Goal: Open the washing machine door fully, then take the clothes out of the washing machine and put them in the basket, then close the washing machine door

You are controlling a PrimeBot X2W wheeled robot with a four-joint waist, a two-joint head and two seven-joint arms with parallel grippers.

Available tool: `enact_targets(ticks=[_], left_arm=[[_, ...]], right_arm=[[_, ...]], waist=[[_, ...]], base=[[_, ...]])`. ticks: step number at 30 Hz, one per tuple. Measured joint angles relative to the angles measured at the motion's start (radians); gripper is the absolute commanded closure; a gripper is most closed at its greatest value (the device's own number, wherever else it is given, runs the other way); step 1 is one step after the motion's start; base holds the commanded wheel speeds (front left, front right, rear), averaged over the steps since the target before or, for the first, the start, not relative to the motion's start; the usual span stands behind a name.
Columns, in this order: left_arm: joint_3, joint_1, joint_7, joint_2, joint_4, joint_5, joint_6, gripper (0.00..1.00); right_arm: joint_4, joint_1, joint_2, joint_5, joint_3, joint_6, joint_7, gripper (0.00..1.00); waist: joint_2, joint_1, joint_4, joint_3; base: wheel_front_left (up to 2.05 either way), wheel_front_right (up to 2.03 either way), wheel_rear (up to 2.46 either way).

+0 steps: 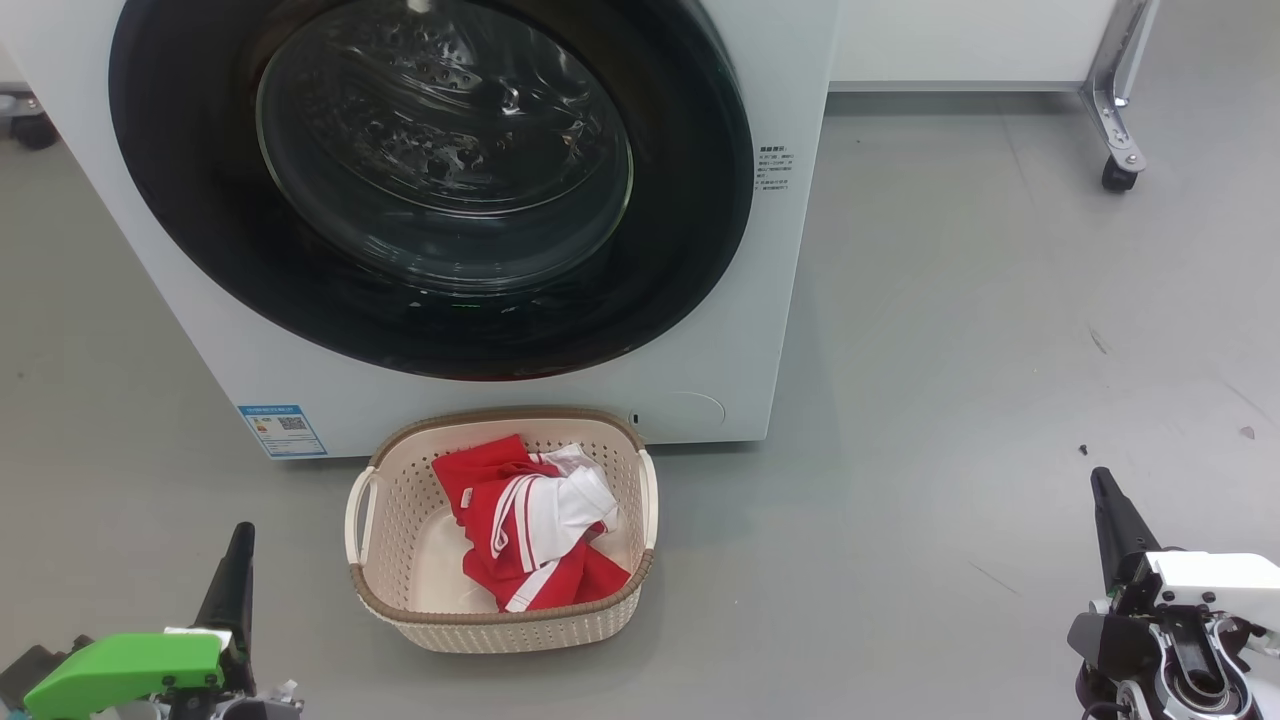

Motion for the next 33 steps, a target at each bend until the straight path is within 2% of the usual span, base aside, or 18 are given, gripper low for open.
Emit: enact_targets(ticks=[33], left_arm=[[0.004, -0.003, 0.008, -0.003, 0.001, 0.0, 0.0, 1.0]], right_arm=[[-0.001, 0.0, 0.001, 0.0, -0.002, 0.0, 0.0, 1.0]], waist=[[0.0, 0.0, 0.0, 0.0]], base=[[0.0, 0.0, 0.0]])
